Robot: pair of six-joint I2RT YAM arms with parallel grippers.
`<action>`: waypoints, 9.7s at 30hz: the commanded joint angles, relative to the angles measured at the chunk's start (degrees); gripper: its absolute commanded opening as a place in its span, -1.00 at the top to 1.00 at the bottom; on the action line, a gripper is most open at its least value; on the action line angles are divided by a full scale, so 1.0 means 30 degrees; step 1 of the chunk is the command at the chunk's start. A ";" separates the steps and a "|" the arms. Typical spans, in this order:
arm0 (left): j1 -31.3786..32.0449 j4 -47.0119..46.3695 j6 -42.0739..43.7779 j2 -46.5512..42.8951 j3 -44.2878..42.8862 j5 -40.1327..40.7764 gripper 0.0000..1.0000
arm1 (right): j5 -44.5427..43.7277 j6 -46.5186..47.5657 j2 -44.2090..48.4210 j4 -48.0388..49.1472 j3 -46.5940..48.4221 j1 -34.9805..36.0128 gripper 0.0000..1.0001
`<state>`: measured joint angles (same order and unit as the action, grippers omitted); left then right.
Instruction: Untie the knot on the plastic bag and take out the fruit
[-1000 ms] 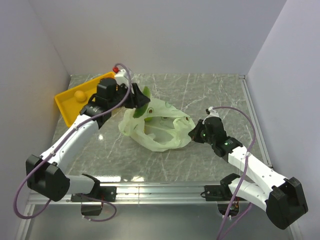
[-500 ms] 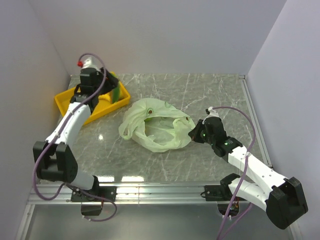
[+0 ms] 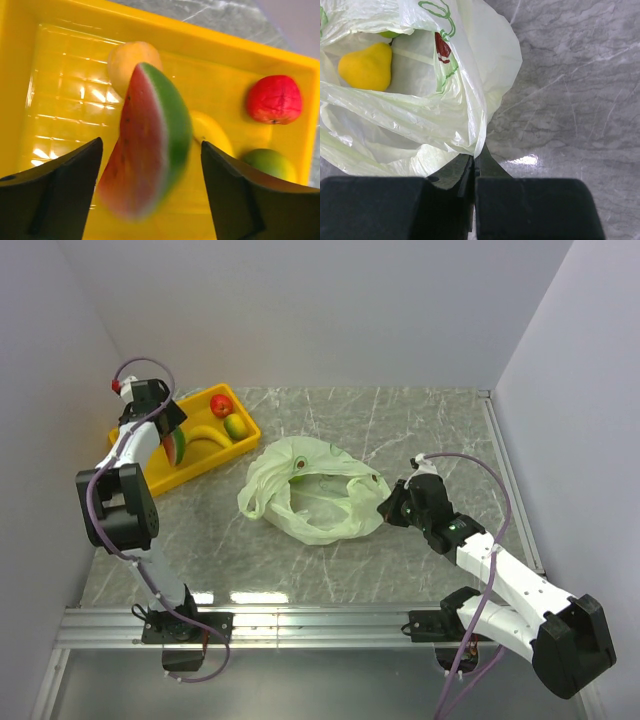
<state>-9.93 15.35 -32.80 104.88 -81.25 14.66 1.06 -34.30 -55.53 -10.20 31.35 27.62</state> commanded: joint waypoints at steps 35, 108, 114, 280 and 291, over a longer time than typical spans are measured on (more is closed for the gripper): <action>2.0420 0.1914 -0.0081 -0.6141 0.3325 -0.1252 -0.27 | 0.0262 0.1943 -0.0593 0.0235 0.1326 0.0843 1.00; 1.5264 0.0711 0.1993 -0.9647 0.9771 -0.8417 -0.04 | -0.3634 0.0303 -0.2087 -0.0583 0.1239 0.4039 1.00; 1.5264 0.0186 0.3111 -1.0933 0.9009 -1.2588 -0.07 | -0.3547 0.0097 -0.1384 -0.0819 0.0389 0.3276 1.00; 1.7425 0.0277 -0.3450 -1.2637 0.9710 -0.0555 -0.71 | 0.0818 0.1532 -0.3083 -0.0527 0.2703 0.3275 1.00; 2.0333 -0.2244 -0.5208 -0.8539 1.0150 0.3547 -0.50 | 0.0702 0.1211 -0.1269 -0.1376 0.2089 0.3304 1.00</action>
<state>50.48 13.78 -45.63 77.87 -50.41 18.81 3.14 -30.09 -61.89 -13.85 37.26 37.60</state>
